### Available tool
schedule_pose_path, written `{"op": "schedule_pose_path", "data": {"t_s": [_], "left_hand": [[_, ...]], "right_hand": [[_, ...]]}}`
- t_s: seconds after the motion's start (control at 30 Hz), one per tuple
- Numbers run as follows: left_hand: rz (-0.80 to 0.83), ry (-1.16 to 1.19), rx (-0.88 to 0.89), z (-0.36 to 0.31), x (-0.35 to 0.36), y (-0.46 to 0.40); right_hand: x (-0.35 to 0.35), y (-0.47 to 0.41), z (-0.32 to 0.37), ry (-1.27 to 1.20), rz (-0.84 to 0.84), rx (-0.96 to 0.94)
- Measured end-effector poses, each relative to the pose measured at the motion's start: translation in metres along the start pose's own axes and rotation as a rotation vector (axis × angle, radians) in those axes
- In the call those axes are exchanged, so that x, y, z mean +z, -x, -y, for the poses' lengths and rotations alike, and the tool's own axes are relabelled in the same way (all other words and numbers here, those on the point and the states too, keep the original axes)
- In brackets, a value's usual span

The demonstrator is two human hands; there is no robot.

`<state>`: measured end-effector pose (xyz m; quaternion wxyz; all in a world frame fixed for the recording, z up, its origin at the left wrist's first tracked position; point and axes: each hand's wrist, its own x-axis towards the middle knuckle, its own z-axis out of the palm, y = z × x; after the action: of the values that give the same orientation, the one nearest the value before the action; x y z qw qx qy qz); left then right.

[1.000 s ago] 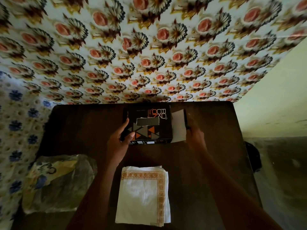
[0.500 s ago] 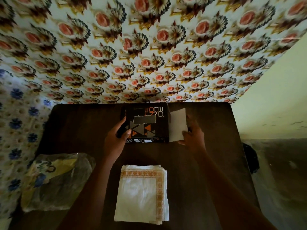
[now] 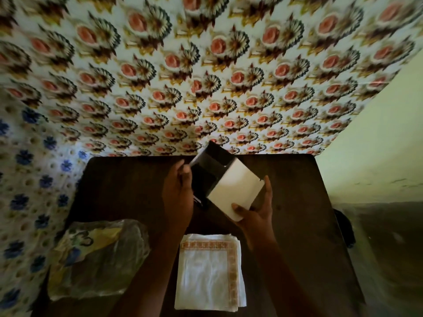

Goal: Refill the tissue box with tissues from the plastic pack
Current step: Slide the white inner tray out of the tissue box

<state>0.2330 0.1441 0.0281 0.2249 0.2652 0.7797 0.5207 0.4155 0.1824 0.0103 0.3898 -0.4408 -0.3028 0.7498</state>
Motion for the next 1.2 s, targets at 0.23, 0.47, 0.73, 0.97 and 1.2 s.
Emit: {"op": "schedule_pose_path", "data": {"t_s": [0.23, 0.47, 0.73, 0.97, 1.2], "left_hand": [[0.176, -0.321, 0.045, -0.030, -0.001, -0.010], [0.125, -0.196, 0.157, -0.030, -0.025, -0.026], [0.006, -0.029, 0.132, 0.017, -0.046, -0.035], [-0.144, -0.487, 0.480, 0.029, -0.045, -0.021], [0.203, -0.367, 0.319, 0.043, -0.043, -0.017]], "right_hand": [[0.024, 0.012, -0.042, 0.289, -0.180, -0.100], [0.029, -0.004, -0.016, 1.057, -0.202, -0.523], [0.035, -0.025, 0.023, 1.645, 0.328, -0.669], [0.037, -0.035, 0.022, 1.547, 0.110, -0.662], [0.035, -0.046, 0.020, 1.741, -0.045, -0.674]]}}
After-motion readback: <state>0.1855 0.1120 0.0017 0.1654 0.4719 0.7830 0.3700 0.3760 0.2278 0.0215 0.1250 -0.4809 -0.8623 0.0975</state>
